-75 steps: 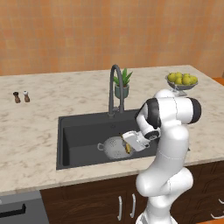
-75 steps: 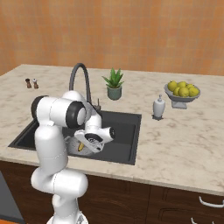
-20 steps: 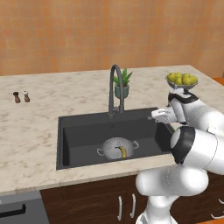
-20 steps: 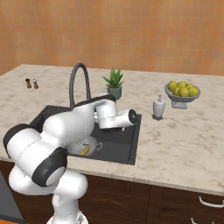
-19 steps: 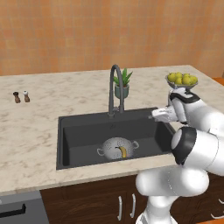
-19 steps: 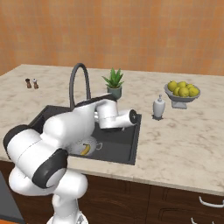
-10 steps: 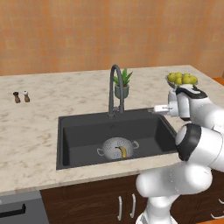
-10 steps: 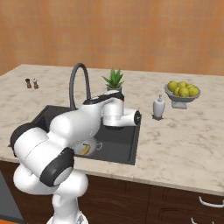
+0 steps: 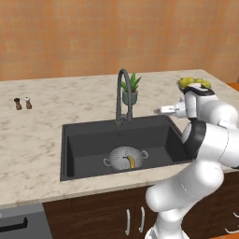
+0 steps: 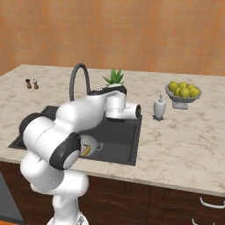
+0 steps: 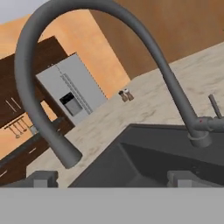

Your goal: Put the colander in the sink, put the banana in the colander, and turn on the sink faucet and pour water over the colander.

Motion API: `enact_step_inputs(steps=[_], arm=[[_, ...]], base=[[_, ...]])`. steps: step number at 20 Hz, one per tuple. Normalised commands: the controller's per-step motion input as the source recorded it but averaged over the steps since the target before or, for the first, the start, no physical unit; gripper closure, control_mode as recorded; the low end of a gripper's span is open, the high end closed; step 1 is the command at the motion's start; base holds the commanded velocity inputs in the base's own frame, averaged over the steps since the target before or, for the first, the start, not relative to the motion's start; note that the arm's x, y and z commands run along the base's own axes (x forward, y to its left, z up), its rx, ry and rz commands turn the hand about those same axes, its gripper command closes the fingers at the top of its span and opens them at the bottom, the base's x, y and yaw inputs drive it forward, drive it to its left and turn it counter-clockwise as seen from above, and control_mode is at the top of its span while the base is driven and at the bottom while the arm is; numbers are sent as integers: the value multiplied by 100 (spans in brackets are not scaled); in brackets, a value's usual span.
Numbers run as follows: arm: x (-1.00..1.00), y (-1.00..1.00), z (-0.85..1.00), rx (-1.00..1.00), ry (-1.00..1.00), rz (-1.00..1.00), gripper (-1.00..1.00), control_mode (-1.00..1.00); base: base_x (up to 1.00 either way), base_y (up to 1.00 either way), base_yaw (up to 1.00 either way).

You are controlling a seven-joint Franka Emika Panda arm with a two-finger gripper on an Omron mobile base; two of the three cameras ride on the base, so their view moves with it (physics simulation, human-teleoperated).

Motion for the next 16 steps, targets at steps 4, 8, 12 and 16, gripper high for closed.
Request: enact_step_inputs(steps=[4,8,12,16], arm=[[35,40,0,0,0,0,-100,-100],[42,27,0,0,0,0,-100,-100],[49,0,-6,0,4,0,-100,-100],[39,0,-26,0,8,0,-100,-100]], base=[[0,0,0],[0,0,0],[0,0,0],[0,0,0]])
